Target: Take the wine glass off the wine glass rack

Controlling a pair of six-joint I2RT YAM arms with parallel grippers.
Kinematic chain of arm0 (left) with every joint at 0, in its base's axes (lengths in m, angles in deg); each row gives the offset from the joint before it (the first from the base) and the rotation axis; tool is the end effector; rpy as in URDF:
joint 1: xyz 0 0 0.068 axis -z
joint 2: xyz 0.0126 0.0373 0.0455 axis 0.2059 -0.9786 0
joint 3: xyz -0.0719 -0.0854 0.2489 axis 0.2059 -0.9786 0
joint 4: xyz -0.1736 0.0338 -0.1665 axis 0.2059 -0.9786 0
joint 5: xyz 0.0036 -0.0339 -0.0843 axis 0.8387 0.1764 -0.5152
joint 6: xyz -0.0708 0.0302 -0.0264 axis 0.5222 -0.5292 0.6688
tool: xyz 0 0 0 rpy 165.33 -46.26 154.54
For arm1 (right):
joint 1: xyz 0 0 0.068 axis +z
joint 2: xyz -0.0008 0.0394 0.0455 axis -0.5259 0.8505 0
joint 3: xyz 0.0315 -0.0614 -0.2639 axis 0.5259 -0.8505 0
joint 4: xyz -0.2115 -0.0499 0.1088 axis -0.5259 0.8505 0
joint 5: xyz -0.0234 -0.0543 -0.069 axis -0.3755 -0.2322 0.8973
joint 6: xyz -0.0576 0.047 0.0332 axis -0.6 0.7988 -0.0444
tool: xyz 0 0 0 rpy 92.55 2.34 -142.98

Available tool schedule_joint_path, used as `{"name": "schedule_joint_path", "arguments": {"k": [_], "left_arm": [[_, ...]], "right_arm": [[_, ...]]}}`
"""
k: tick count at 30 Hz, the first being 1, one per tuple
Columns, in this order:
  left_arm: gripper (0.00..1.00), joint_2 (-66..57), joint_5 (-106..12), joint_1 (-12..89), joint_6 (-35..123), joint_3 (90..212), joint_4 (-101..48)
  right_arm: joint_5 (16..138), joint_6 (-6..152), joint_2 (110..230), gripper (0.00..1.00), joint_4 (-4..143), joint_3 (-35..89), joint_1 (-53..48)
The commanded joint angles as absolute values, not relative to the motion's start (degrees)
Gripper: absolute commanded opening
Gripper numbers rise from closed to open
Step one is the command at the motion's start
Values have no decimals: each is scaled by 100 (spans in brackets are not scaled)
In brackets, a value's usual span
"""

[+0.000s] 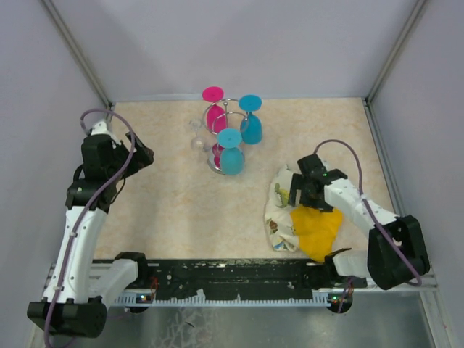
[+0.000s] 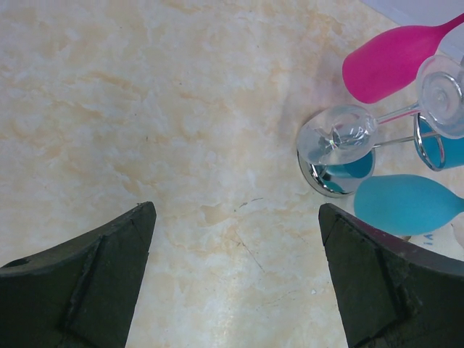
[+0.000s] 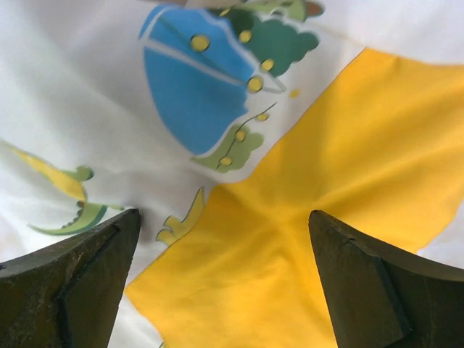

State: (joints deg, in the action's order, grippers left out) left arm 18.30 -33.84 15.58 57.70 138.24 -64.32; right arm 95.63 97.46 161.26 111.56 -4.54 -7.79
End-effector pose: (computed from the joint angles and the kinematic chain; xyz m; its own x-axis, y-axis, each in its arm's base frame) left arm 0.2006 -0.0069 0.3406 -0.4306 -0.3972 -0.8104 -0.2136 0.9173 -0.3361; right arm 0.2005 0.0738 0.1748 -0.9158 0.1490 -0.3731 0.1578 0.9874 0.0072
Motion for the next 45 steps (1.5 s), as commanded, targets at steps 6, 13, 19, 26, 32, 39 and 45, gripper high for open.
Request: {"name": "schedule_joint_path", "arguments": {"k": [6, 13, 19, 26, 32, 39, 45], "left_arm": [[100, 2017, -3497, 1526, 5618, 14116, -6458], [100, 2132, -3265, 1522, 5451, 14061, -6524], [100, 2065, -3393, 1526, 5495, 13900, -6359], [100, 2084, -3369, 1524, 5362, 13925, -6399], [100, 2082, -3245, 1522, 5237, 14093, -6496], [100, 2067, -3591, 1524, 5415, 13860, -6251], [100, 1961, -3817, 1522, 5520, 13670, -6208]], "right_arm": [[10222, 9263, 17980, 99, 11007, 669, -2075], [9938, 9417, 17689, 99, 10540, 705, -2113], [9917, 9203, 18164, 99, 10421, 1099, -2850], [10960, 8943, 19346, 99, 10459, 2652, -3354], [10848, 8535, 17947, 99, 9823, 2526, -2543], [8475, 9044, 17236, 99, 10008, 1090, -2399], [8531, 8847, 17201, 99, 10268, 684, -2390]]}}
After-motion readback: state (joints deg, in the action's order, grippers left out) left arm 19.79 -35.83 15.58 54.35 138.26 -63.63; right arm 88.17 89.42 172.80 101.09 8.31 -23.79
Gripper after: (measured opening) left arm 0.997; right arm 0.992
